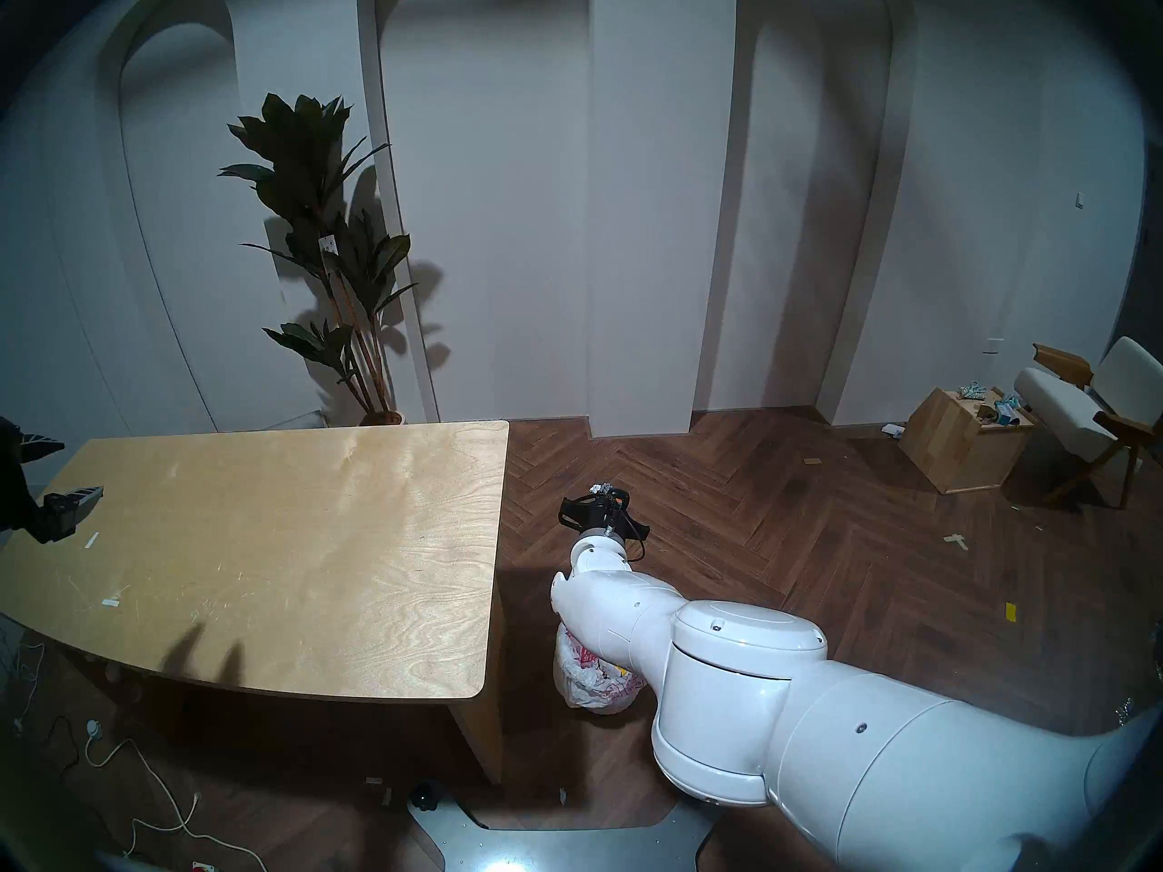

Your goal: Put the trash into the trash bin on the ground

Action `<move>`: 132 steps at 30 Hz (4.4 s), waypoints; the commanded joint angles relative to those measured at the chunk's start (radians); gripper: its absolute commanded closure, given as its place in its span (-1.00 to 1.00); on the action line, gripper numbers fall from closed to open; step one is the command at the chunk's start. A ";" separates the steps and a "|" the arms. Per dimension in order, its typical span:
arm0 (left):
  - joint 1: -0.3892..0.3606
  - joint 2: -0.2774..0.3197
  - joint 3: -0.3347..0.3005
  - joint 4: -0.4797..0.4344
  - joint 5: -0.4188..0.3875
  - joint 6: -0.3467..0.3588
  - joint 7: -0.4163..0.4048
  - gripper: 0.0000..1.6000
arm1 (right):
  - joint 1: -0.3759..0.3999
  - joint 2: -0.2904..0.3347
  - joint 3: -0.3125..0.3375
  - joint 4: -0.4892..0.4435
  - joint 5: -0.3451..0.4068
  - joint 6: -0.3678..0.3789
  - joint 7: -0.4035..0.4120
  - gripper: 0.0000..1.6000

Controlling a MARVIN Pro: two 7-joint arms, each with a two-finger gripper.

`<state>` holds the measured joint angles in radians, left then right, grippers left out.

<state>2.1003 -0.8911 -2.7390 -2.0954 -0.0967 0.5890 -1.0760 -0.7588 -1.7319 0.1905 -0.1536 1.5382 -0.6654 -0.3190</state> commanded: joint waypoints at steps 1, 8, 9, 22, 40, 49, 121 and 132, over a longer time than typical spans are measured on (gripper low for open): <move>-0.002 0.009 -0.007 -0.003 0.000 0.002 -0.002 -1.00 | 0.018 -0.016 -0.001 0.004 -0.003 -0.012 0.024 1.00; -0.002 0.009 -0.007 -0.003 0.000 0.002 -0.002 -1.00 | 0.012 -0.010 0.008 0.014 0.004 -0.028 0.043 1.00; -0.002 0.009 -0.007 -0.003 0.000 0.002 -0.002 -1.00 | 0.011 -0.009 0.009 0.015 0.005 -0.029 0.046 1.00; -0.002 0.009 -0.007 -0.003 0.001 0.003 -0.002 -1.00 | -0.005 -0.002 0.018 0.027 0.009 -0.032 0.069 -0.06; -0.003 0.008 -0.006 -0.003 0.001 0.001 -0.002 -1.00 | 0.022 0.011 0.068 0.020 0.038 -0.156 0.091 -1.00; -0.004 0.006 -0.005 -0.003 0.001 0.000 0.000 -1.00 | 0.099 0.087 0.083 0.028 0.039 -0.283 0.120 -1.00; -0.217 0.144 0.596 -0.143 -0.051 -0.047 0.214 -1.00 | 0.046 0.247 0.032 -0.062 -0.036 -0.295 0.320 -1.00; -0.251 0.152 0.653 -0.090 -0.028 -0.052 0.259 -1.00 | 0.035 0.229 0.031 -0.116 -0.047 -0.295 0.356 -1.00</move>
<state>1.8902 -0.7481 -2.0970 -2.1990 -0.1317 0.5406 -0.8466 -0.7280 -1.4849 0.2199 -0.2334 1.4929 -0.9490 0.0156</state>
